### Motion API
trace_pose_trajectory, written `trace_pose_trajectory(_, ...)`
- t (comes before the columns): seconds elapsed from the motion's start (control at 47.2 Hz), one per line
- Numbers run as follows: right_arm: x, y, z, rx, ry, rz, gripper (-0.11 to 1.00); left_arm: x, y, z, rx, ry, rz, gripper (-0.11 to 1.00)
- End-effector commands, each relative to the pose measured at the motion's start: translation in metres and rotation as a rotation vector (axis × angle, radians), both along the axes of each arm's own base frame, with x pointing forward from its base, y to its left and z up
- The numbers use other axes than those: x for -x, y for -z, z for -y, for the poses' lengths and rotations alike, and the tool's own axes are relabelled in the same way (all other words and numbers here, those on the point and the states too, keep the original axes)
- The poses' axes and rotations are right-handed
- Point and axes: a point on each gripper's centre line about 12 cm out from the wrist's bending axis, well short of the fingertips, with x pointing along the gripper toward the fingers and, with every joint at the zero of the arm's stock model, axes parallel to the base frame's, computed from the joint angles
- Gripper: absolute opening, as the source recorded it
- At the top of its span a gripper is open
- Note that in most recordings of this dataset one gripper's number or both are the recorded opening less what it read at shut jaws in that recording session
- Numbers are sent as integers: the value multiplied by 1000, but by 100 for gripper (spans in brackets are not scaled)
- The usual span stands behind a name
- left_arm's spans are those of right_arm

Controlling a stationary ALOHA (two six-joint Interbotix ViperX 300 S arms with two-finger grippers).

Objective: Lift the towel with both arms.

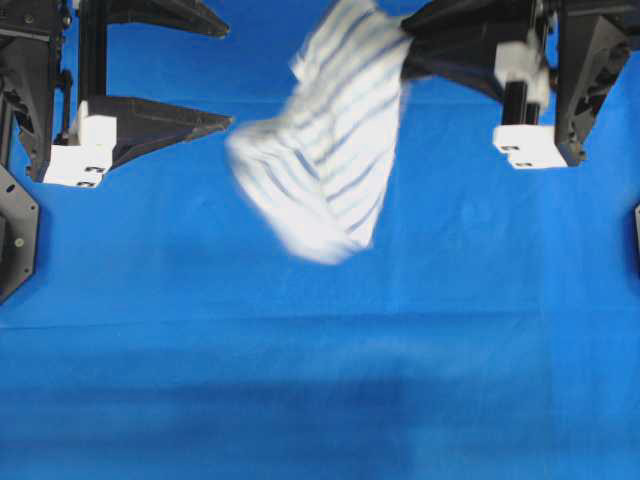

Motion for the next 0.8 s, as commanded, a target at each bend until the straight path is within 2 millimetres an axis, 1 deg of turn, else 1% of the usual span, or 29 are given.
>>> trace_pose_trajectory(0.0, 5, -7, 1, 17, 3, 19, 47, 5, -8, 0, -10, 0, 28, 91)
trace_pose_trajectory(0.042, 5, -6, 2, 21, 8, 18, 59, 5, -8, -1, -11, -1, 28, 91)
trace_pose_trajectory(0.085, 5, -5, 2, 21, 12, 14, 67, 6, -7, -1, -11, -2, 28, 91)
trace_pose_trajectory(0.106, 5, -5, 2, 23, 14, 12, 68, 6, -7, 0, -11, 0, 27, 90)
trace_pose_trajectory(0.127, 4, -4, 2, 23, 14, 11, 68, 5, -6, -1, -11, -2, 25, 90)
trace_pose_trajectory(0.191, 4, -2, 2, 21, 13, 7, 63, 4, -2, 0, -11, 0, 21, 90)
trace_pose_trajectory(0.296, 4, 6, 2, 19, 13, -13, 64, -1, 9, -1, -6, -1, 9, 90)
trace_pose_trajectory(0.36, 2, 15, 2, 17, 14, -33, 64, -5, 19, 0, -6, 4, 4, 90)
trace_pose_trajectory(0.424, 1, 28, 1, 2, 14, -60, 64, -8, 29, 1, -5, 5, 7, 90)
trace_pose_trajectory(0.487, 1, 39, 2, -12, 20, -79, 64, -13, 44, 2, -4, 9, 4, 90)
trace_pose_trajectory(0.635, -1, 85, 0, -62, 34, -140, 64, -24, 83, 1, 2, 6, -11, 90)
trace_pose_trajectory(0.678, -1, 97, -2, -76, 33, -150, 64, -29, 97, 0, 2, 5, -20, 90)
trace_pose_trajectory(0.784, 0, 125, -10, -107, 20, -175, 64, -37, 123, 2, 6, 10, -46, 90)
